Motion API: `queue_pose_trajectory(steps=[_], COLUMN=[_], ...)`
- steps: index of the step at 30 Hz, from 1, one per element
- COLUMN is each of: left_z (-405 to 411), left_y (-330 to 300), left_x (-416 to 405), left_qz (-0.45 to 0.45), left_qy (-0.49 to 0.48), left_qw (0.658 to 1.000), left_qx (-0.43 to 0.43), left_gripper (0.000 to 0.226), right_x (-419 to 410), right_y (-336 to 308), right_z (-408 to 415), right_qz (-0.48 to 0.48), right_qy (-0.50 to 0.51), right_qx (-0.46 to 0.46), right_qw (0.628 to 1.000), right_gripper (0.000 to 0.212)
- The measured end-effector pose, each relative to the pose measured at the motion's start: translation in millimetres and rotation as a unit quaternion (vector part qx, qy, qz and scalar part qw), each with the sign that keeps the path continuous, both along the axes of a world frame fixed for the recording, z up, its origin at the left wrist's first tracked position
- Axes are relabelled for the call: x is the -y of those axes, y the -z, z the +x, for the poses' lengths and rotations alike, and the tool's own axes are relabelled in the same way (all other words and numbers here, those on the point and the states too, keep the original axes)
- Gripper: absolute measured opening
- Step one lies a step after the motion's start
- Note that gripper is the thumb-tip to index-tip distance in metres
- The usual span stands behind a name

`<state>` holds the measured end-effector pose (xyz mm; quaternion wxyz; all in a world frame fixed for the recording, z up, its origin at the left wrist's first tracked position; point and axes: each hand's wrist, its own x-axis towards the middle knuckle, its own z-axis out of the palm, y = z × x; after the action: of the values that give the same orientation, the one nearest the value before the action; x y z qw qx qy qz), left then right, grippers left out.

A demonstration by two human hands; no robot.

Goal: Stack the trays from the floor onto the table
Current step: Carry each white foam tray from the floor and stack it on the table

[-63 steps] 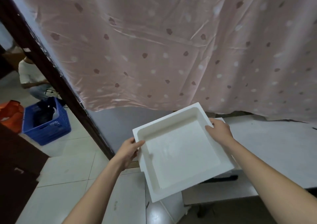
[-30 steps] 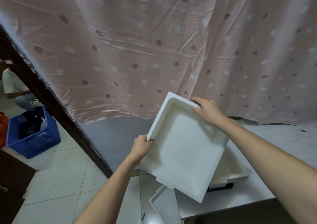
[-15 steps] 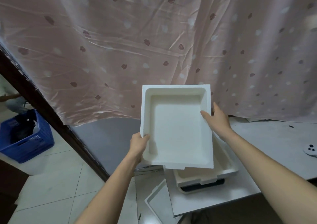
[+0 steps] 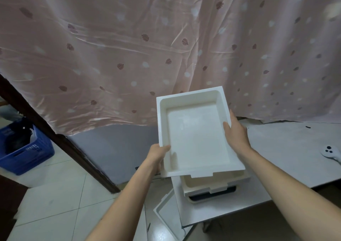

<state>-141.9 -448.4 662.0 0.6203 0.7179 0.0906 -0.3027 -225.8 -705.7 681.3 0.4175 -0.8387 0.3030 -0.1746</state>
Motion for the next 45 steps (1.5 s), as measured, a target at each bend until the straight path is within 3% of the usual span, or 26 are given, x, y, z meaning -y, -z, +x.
queue_pose_trajectory(steps=[3,7,12,27,45], left_z=[-5.1,-9.7,-7.2,-8.4,-42.7], left_y=[-1.9,7.8,32.5,63.1,86.4], left_x=[7.0,15.5,29.2,56.3,57.7], left_qz=[0.006,0.016,0.048,0.025,0.120], left_qy=[0.031,0.059,0.041,-0.025,-0.019], left_qw=[0.999,0.991,0.984,0.992,0.979], left_qx=[0.032,0.121,0.166,0.121,0.165], left_gripper=[0.027,0.052,0.046,0.040,0.023], right_x=[9.5,17.6,30.1,53.5,58.2], right_y=[11.6,24.6,43.7,77.1,98.5], right_z=[2.3,-0.4,-2.7,14.4,3.7], right_qz=[-0.016,-0.007,0.010,-0.036,-0.050], right_qy=[0.006,0.010,0.020,-0.003,-0.015], right_qx=[-0.023,-0.032,-0.060,-0.115,-0.115], right_qw=[1.000,0.999,0.998,0.993,0.992], right_gripper=[0.055,0.047,0.033,0.025,0.030])
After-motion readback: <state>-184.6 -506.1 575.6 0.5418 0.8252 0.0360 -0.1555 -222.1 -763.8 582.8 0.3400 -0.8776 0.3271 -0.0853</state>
